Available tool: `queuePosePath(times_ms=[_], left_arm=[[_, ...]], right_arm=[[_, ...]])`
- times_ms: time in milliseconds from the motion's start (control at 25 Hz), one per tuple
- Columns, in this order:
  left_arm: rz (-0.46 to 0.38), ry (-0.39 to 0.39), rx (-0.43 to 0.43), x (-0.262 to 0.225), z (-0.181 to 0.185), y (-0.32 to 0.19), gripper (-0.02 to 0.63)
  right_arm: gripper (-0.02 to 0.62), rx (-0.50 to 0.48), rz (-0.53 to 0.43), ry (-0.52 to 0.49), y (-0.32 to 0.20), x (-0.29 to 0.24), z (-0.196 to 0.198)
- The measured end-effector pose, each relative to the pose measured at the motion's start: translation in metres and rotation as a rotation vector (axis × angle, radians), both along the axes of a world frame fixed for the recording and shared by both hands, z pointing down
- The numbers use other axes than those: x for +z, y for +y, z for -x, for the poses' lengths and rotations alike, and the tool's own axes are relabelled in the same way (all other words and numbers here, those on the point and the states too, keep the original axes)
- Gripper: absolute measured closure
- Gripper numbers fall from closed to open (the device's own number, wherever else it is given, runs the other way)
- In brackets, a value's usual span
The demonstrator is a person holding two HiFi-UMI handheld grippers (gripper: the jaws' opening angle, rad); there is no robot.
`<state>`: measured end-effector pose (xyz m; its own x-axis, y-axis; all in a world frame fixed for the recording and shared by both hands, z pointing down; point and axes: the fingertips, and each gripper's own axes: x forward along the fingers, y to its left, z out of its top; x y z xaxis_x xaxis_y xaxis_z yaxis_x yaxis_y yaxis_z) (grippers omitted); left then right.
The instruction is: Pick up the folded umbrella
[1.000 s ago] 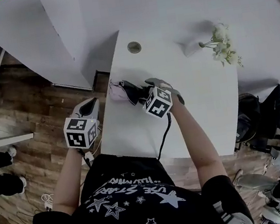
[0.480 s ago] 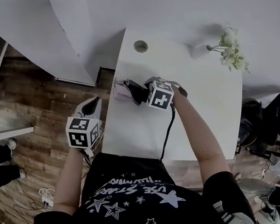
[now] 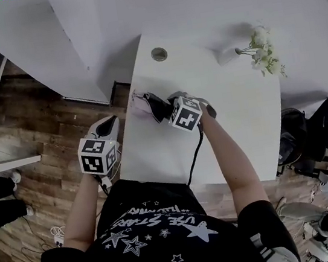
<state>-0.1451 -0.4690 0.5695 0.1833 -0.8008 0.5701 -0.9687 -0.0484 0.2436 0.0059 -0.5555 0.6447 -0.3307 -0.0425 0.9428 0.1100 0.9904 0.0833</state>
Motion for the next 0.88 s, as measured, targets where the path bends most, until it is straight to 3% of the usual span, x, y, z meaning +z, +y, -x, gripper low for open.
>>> queuePosePath(times_ms=[280, 440, 880], left_arm=[[-0.043, -0.009, 0.024, -0.017, -0.001, -0.001, 0.603], [-0.069, -0.008, 0.028, -0.028, 0.006, 0.008, 0.603], [-0.151, 0.018, 0.096, -0.056, 0.021, 0.022, 0.603]], right_arm=[[0.370, 0.057, -0.090, 0.016, 0.007, -0.007, -0.003], [0.370, 0.121, -0.127, -0.034, 0.014, -0.023, 0.002], [0.368, 0.512, -0.100, -0.315, 0.040, -0.088, -0.001]])
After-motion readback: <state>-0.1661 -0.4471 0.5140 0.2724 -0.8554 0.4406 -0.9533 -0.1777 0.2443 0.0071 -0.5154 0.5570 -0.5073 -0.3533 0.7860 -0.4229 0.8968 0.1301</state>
